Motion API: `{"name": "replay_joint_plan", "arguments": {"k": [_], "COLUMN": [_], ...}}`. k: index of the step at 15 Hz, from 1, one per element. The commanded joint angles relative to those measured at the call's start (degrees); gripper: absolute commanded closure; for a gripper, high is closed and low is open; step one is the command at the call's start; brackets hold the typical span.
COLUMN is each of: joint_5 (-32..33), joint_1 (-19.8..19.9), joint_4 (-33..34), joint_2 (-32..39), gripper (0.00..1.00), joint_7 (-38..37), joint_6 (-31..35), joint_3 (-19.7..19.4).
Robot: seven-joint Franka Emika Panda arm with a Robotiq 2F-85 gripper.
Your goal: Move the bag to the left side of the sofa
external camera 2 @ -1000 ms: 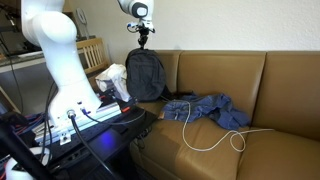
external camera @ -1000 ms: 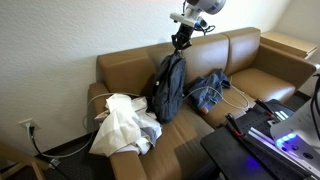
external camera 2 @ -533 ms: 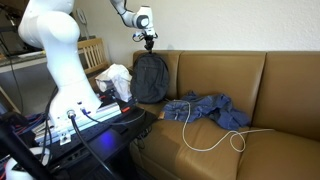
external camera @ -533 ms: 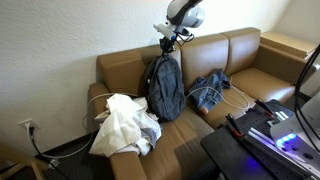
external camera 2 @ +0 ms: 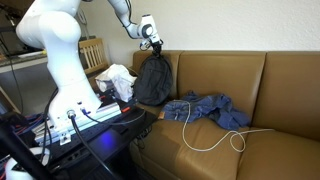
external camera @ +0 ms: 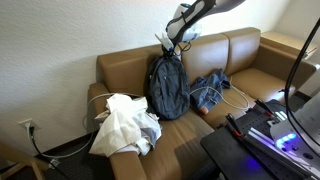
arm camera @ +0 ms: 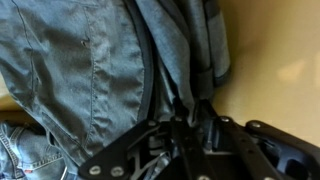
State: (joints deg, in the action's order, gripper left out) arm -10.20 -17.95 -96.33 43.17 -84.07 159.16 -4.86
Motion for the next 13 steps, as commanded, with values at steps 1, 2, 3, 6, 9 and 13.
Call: {"name": "replay_joint_plan", "arguments": {"k": [1, 2, 3, 6, 9, 13], "joint_5": [4.00, 5.15, 7.45, 15.82, 23.73, 24.89], "joint_1": [-0.87, -1.34, -3.00, -10.01, -14.61, -7.44], "joint_4": [-4.77, -5.86, -7.11, -11.13, -15.74, -15.25], "joint_2": [-4.81, -6.24, -7.59, -11.65, -17.02, -18.48], "gripper": [0.46, 0.38, 0.32, 0.09, 0.00, 0.00], "joint_7": [1.32, 1.29, 0.33, -3.15, -6.80, -5.70], "joint_6": [2.53, 4.63, 6.97, 9.88, 3.90, 1.78], "joint_3": [-2.54, -3.49, -6.15, -18.06, -27.62, -21.91]}}
